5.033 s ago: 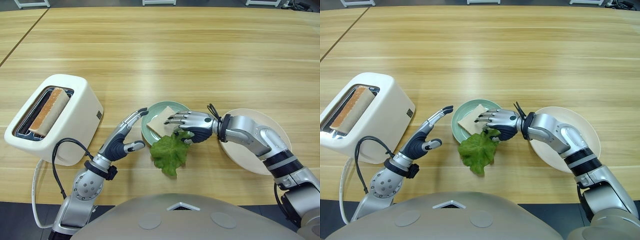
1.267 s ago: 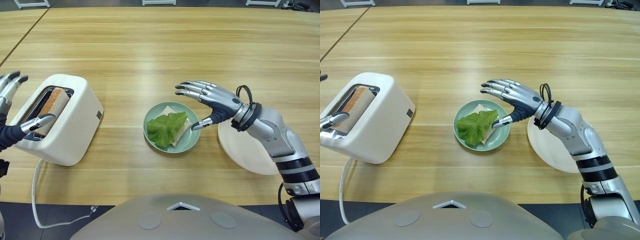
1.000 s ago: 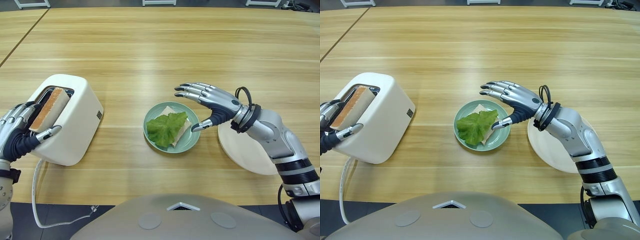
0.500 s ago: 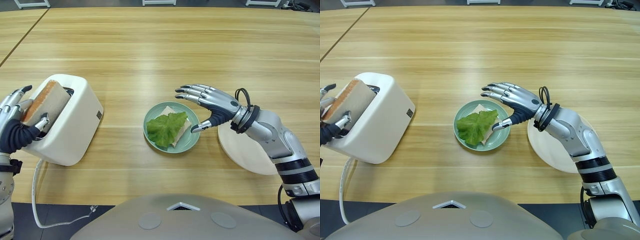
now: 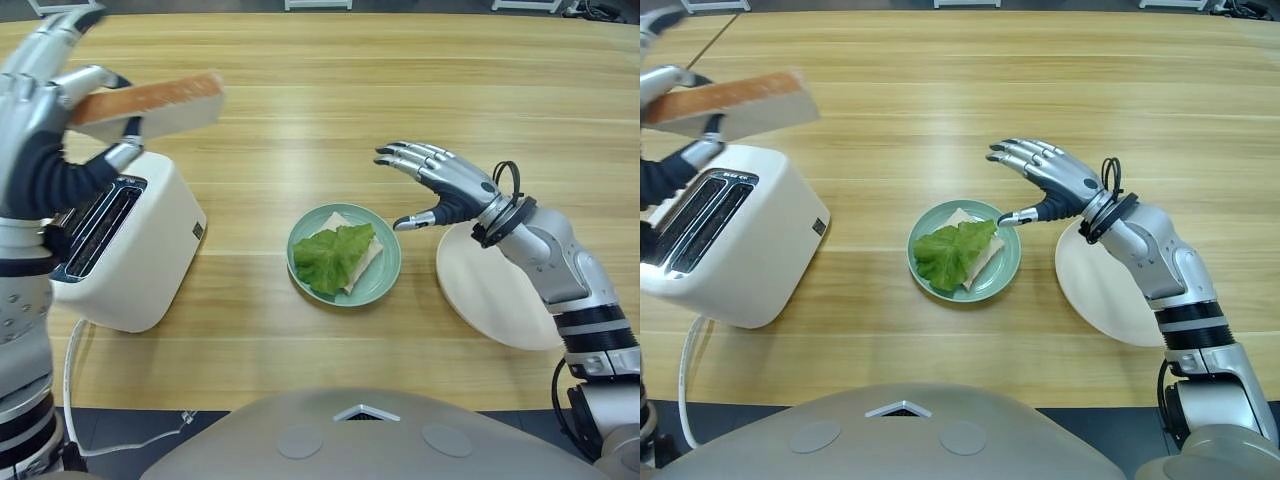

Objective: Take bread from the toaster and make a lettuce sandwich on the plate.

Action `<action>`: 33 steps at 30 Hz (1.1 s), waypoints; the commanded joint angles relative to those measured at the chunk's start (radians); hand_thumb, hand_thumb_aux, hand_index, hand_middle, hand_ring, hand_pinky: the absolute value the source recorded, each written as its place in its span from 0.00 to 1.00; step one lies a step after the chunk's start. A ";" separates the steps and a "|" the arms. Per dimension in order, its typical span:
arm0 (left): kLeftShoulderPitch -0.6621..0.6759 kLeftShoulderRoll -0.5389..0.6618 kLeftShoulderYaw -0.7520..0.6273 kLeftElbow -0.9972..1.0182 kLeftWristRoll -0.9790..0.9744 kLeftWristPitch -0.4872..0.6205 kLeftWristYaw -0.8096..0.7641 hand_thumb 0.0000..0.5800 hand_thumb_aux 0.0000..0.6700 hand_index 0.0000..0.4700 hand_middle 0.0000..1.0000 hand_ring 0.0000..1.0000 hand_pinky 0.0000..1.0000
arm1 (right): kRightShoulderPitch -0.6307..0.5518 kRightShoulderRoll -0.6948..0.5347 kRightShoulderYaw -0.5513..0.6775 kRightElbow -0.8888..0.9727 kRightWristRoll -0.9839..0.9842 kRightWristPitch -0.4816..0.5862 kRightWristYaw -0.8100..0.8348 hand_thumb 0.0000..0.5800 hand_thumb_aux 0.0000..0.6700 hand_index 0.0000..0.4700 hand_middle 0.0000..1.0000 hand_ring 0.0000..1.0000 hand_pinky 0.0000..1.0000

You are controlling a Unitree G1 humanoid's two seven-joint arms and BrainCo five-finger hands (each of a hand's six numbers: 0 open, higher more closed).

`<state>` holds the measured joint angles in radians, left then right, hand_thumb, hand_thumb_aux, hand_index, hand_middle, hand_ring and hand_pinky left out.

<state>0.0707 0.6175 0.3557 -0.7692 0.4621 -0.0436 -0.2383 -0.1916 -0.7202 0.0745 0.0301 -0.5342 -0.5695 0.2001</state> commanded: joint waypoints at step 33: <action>0.019 -0.255 -0.868 0.523 0.704 -0.049 0.342 0.00 0.00 0.00 0.00 0.00 0.00 | 0.020 0.018 0.022 0.070 -0.011 0.014 -0.045 0.00 0.00 0.00 0.00 0.00 0.00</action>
<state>0.0669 0.3605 -0.5045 -0.2344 1.1566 -0.1008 0.1198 -0.1724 -0.7003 0.0816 0.1018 -0.5352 -0.5531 0.1420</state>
